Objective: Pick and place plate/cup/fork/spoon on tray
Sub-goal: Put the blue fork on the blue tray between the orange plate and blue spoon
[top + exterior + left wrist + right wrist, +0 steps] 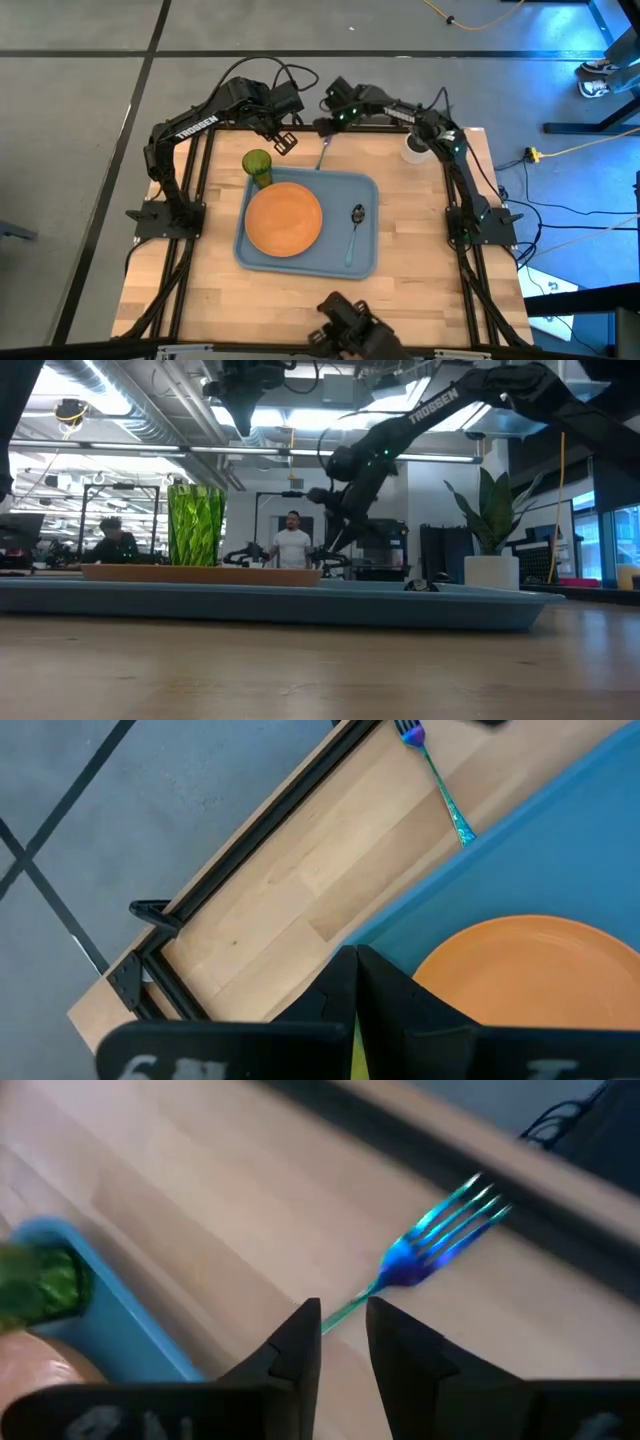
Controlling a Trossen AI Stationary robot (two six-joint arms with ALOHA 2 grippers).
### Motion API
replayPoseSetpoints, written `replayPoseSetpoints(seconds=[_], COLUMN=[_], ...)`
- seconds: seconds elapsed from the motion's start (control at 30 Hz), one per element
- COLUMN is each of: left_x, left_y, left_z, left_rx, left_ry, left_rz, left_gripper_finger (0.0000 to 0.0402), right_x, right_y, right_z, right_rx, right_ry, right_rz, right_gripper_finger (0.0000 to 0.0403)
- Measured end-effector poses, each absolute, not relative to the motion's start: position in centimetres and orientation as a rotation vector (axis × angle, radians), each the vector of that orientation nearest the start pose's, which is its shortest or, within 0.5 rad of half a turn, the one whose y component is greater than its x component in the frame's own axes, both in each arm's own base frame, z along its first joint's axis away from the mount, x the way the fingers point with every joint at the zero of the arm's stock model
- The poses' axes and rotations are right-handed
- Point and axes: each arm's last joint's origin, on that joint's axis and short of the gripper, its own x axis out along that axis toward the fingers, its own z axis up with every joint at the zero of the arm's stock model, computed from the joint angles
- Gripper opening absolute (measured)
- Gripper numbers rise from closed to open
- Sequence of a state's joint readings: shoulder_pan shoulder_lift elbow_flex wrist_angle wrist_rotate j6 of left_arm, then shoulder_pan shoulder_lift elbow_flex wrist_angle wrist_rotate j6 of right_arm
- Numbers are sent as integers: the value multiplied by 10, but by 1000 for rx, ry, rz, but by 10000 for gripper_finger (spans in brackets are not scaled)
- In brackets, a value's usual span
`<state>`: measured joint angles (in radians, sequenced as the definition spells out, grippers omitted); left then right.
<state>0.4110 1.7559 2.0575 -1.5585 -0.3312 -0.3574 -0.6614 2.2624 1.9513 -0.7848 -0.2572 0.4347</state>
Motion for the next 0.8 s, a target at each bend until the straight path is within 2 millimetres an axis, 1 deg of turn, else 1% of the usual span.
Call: replayPoseSetpoints(seconds=[0.07, 0.13, 0.27, 0.37, 0.6, 0.67, 0.8], left_x=[284, 284, 284, 284, 285, 285, 285], left_y=[134, 134, 134, 134, 134, 135, 134], left_z=[403, 403, 403, 403, 403, 403, 403], left_rx=[-348, -351, -351, -352, -363, -373, -375], left_ry=[1153, 1152, 1152, 1151, 1137, 1131, 1130], left_rz=[865, 867, 867, 868, 876, 883, 884], left_gripper_finger=[0, 0, 0, 0, 0, 0, 0], right_x=[380, 372, 357, 351, 353, 354, 357], right_y=[-301, -312, -326, -331, -336, -337, -338], right_z=[212, 214, 210, 206, 206, 199, 179], right_rx=[885, 885, 897, 867, 806, 818, 819], right_ry=[892, 877, 879, 900, 858, 871, 917], right_rz=[-599, -600, -563, -549, -558, -552, -539], right_gripper_finger=[88, 88, 88, 88, 88, 88, 88])
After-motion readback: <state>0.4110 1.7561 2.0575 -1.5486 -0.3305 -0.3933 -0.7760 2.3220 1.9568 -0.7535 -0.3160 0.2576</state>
